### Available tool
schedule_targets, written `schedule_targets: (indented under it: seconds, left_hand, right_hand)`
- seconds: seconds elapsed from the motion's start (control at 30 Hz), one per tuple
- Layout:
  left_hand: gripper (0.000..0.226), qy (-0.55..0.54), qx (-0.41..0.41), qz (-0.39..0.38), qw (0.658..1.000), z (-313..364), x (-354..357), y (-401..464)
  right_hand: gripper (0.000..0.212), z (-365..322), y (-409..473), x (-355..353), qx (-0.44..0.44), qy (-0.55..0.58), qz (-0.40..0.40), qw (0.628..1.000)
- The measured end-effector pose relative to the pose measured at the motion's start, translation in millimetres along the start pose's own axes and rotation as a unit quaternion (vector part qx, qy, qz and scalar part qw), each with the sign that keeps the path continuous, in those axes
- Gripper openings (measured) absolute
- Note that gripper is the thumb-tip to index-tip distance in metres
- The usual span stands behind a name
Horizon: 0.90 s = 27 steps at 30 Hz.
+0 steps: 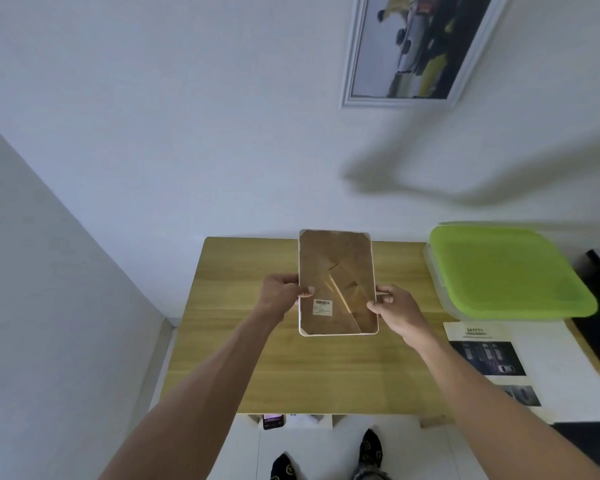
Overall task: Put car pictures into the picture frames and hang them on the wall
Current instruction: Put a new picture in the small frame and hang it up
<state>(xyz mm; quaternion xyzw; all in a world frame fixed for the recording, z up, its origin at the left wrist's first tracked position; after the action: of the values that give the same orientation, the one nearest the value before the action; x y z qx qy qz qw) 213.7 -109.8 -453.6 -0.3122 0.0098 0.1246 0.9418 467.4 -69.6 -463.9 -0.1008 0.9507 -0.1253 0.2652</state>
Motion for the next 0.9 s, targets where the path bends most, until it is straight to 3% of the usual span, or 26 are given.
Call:
schedule_targets:
  seconds: [0.13, 0.3, 0.5, 0.73, 0.83, 0.9]
  left_hand:
    - [0.028, 0.024, 0.073, 0.023, 0.997, 35, 17, -13]
    - [0.013, 0.076, 0.176, 0.072, 0.979, 75, 53, -42]
    - [0.012, 0.150, 0.303, 0.126, 0.933, 105, 117, -69]
    - [0.026, 0.128, 0.358, 0.036, 0.924, 138, 198, -123]
    - [0.036, 0.162, 0.443, 0.164, 0.866, 163, 206, -132]
    - [0.048, 0.196, 0.438, 0.249, 0.841, 186, 203, -135]
  right_hand:
    - [0.051, -55, 6, -16, -0.111, -0.053, 0.078, 0.989]
    - [0.059, -130, 4, -35, -0.203, -0.049, 0.062, 0.976]
    - [0.058, -154, -1, -90, -0.185, -0.009, 0.113, 0.976]
    - [0.033, -140, -18, -196, -0.189, 0.140, 0.143, 0.962]
    - [0.034, -137, -28, -238, -0.195, 0.224, 0.093, 0.950]
    - [0.035, -138, -36, -266, -0.208, 0.271, 0.063, 0.938]
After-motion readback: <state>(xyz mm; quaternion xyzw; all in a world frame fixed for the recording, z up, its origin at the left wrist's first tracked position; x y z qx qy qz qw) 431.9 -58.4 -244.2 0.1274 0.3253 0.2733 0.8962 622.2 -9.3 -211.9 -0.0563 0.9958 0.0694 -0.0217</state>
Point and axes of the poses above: each hand's wrist, its own y-axis towards the middle knuckle, its own x-axis out of the palm, z = x × y, the point moved 3 cm from there along y, towards the middle knuckle, and after that the axes turned 10 degrees about -x, right-handed, at the moved point
